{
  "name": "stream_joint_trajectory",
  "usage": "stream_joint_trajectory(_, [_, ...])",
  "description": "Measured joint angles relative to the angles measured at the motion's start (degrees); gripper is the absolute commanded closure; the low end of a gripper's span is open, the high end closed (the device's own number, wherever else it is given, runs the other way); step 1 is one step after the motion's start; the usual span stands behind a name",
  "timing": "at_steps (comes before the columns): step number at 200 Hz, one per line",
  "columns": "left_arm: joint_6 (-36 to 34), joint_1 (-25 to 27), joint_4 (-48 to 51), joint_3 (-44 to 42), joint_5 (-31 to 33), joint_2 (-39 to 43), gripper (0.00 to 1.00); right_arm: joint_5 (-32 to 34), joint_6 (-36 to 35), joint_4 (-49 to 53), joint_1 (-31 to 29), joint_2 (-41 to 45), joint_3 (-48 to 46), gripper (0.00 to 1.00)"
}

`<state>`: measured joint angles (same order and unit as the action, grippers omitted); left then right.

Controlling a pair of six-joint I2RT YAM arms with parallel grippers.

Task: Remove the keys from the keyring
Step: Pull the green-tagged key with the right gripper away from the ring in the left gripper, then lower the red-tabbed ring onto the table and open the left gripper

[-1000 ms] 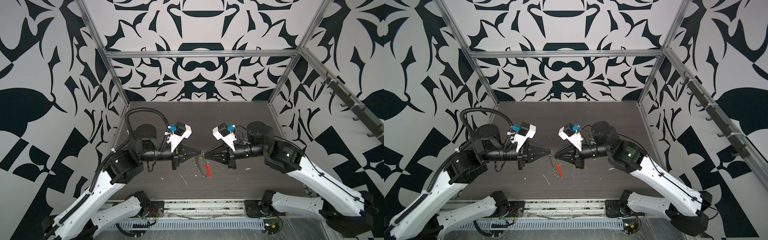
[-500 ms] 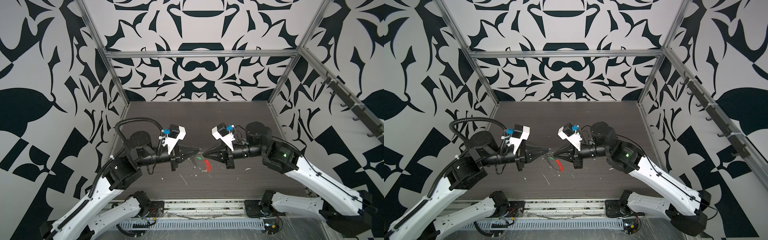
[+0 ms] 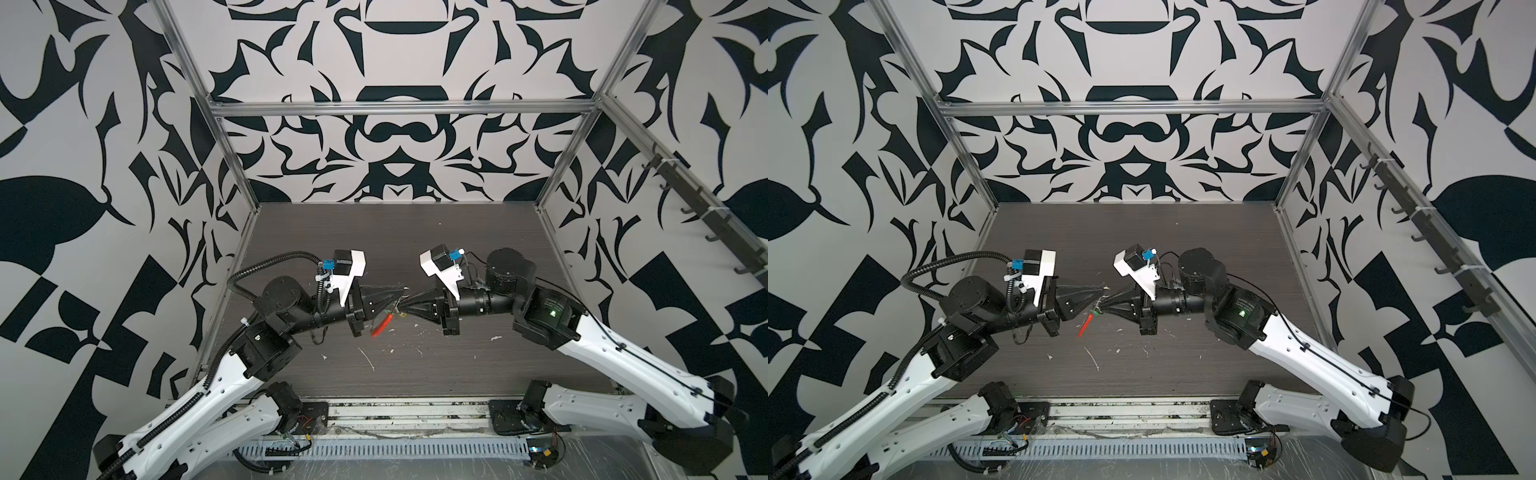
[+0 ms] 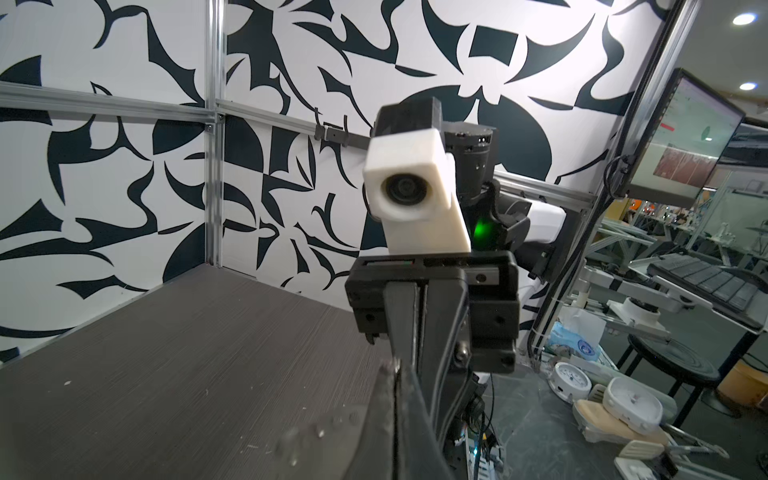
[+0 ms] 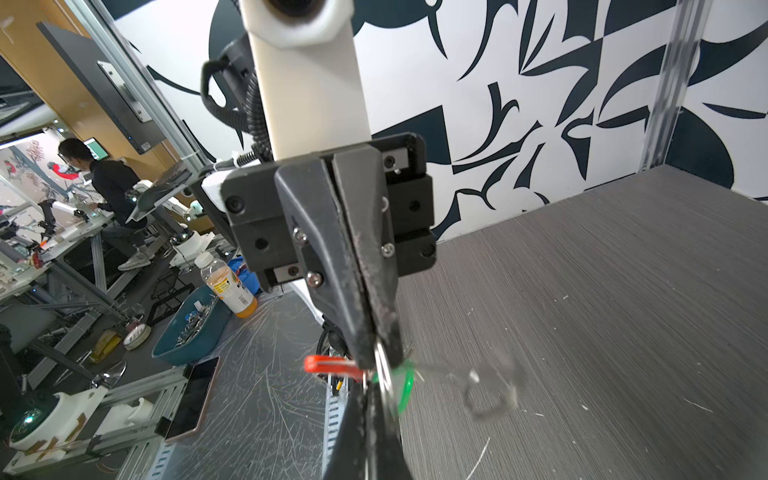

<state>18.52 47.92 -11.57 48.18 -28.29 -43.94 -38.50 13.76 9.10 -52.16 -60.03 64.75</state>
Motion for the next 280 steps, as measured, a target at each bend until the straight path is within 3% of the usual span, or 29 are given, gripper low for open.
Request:
stream_joint_trajectory(56, [4.1, 0.0, -5.5, -1.7, 0.4, -0.4, 1.0, 1.6, 1.0, -2.6, 0.0, 0.0, -1.0, 1.0])
stream_joint_trajectory(137, [-1.0, 0.0, 4.2, -1.7, 8.2, 7.0, 1.0, 8.3, 0.2, 1.3, 0.0, 7.8, -4.2, 1.0])
stream_joint_trajectory(225, [-2.2, 0.0, 11.3, -6.0, 21.8, 10.8, 1.0, 22.9, -1.9, 6.8, 0.0, 14.5, -8.7, 1.0])
stream_joint_trajectory(280, [3.8, 0.0, 13.8, -14.8, 34.4, 10.2, 1.0, 27.0, -0.3, 7.3, 0.0, 15.0, -17.3, 1.0])
